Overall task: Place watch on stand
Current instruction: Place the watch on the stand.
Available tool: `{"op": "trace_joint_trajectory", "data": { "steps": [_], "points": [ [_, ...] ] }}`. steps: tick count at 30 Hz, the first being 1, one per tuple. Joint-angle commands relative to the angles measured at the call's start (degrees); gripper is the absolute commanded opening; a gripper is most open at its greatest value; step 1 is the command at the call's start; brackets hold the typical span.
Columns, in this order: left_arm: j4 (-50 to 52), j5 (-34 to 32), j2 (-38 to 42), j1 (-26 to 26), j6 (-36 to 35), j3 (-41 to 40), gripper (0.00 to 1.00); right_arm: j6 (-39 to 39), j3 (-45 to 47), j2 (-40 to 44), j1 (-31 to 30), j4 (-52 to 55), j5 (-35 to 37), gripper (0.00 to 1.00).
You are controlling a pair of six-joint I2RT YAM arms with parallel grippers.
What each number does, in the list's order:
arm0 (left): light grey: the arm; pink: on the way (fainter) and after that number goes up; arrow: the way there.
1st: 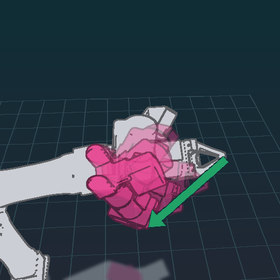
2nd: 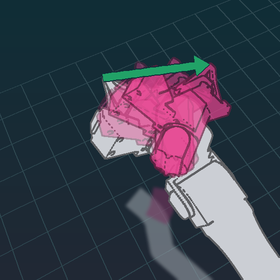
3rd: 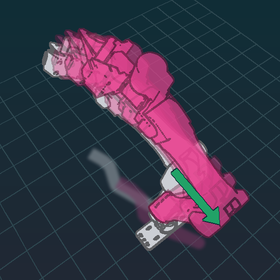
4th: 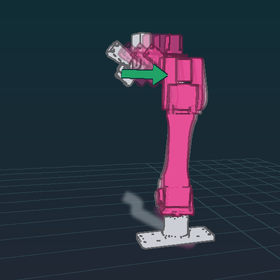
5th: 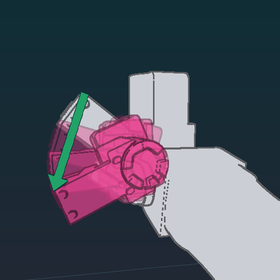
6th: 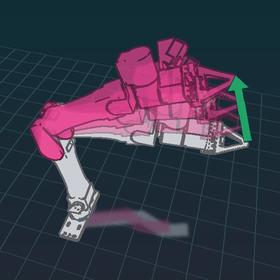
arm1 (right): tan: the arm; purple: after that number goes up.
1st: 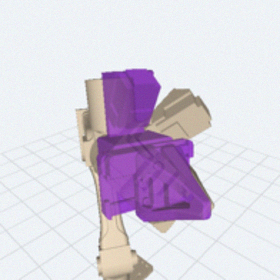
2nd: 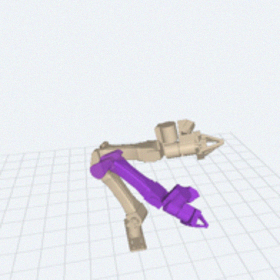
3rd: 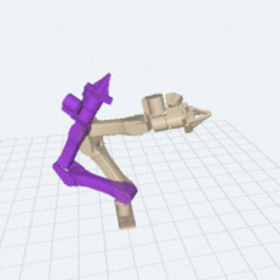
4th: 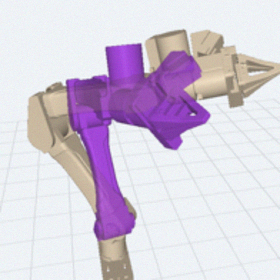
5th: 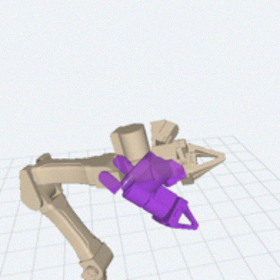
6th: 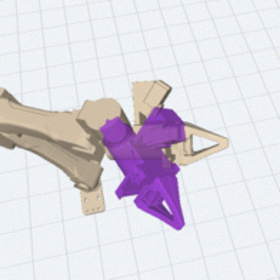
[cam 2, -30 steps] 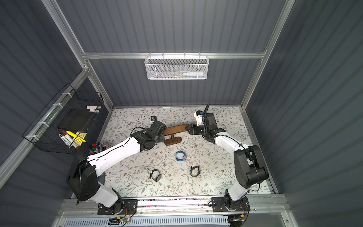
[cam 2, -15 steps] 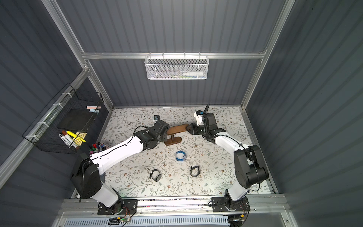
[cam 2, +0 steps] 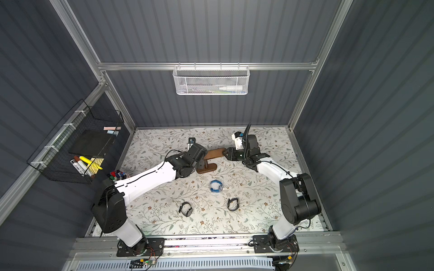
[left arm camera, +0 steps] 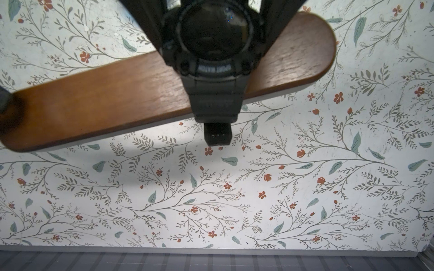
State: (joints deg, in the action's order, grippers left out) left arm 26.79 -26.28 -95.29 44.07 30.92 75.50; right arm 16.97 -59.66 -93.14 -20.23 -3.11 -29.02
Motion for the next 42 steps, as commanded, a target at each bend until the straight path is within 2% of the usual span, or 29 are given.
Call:
{"op": "trace_joint_trajectory", "data": {
  "steps": [1,11,17,23,26,27,40,42],
  "points": [
    [0.2,-0.9,-1.7,0.6,0.8,4.0,0.31,0.1,0.3,-0.3,0.1,-0.9,-1.8,0.41],
    [0.4,-2.0,-4.0,1.2,1.6,6.1,0.33,0.1,0.6,-0.3,0.1,-1.1,-2.2,0.4],
    [0.4,-2.2,-5.4,1.7,2.3,7.3,0.39,0.3,1.1,0.1,0.1,-1.3,-2.4,0.4],
    [0.4,-3.2,-5.6,2.2,3.2,7.3,0.55,0.0,1.4,0.7,0.1,-1.2,-2.3,0.4],
    [0.4,-3.9,-5.2,2.5,3.3,7.2,0.72,0.1,1.6,0.9,0.1,-1.2,-2.3,0.4],
    [0.4,-4.1,-5.0,2.6,3.3,7.1,0.74,0.1,1.6,1.0,0.1,-1.2,-2.3,0.39],
    [-0.6,-6.5,-1.7,2.7,1.8,6.2,0.78,0.4,1.6,1.8,0.1,-0.7,-1.8,0.39],
    [-0.6,-6.9,-0.6,2.7,1.3,6.1,0.79,0.1,1.4,2.2,0.1,-0.2,-1.2,0.44]
  ]
}}
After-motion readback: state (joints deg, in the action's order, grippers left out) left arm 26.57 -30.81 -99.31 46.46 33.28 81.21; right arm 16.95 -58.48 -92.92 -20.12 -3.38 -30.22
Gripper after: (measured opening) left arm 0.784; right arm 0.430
